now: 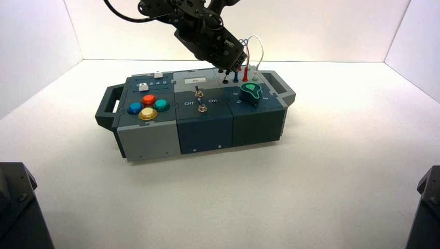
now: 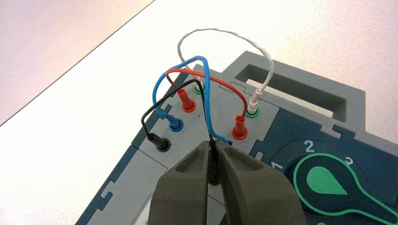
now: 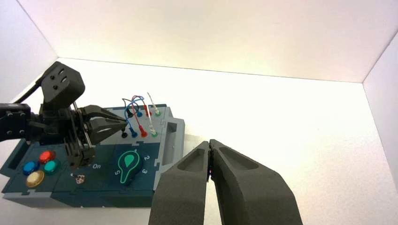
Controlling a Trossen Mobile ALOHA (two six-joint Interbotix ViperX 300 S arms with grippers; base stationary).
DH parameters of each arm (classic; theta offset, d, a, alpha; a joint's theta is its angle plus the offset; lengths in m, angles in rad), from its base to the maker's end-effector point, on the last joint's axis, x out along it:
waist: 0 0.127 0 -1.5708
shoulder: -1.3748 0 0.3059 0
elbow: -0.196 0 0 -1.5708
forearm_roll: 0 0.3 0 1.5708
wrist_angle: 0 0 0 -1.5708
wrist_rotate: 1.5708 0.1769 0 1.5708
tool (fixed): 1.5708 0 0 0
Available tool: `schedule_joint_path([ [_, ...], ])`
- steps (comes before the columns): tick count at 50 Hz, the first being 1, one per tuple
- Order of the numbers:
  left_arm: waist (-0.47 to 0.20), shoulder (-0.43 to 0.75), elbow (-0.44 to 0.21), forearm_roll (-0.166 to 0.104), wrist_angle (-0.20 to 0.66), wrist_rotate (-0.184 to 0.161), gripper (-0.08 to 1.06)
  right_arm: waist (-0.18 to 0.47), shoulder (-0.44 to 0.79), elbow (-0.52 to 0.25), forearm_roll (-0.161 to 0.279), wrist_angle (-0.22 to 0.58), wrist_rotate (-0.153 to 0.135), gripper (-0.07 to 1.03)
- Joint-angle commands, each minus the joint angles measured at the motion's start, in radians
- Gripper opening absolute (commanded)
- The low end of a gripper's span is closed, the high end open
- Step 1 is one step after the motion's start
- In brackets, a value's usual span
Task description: Insert the black wire.
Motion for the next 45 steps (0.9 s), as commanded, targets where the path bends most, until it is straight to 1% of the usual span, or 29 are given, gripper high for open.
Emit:
schedule_joint_path([
  [1, 0.003, -0.025, -0.02, 0.003, -0.005, -0.002, -0.03, -0.005, 0.017, -0.014, -0.002, -0.012, 0.0, -0.02],
  [30, -0.009, -0.02, -0.028, 0.003, -0.003, -0.002, -0.03, -0.005, 0.015, -0.014, -0.002, -0.012, 0.0, -0.02],
  [45, -0.017, -0.014, -0.028, 0.003, -0.003, -0.008, -0.03, -0.005, 0.017, -0.014, -0.003, -0.012, 0.0, -0.02],
])
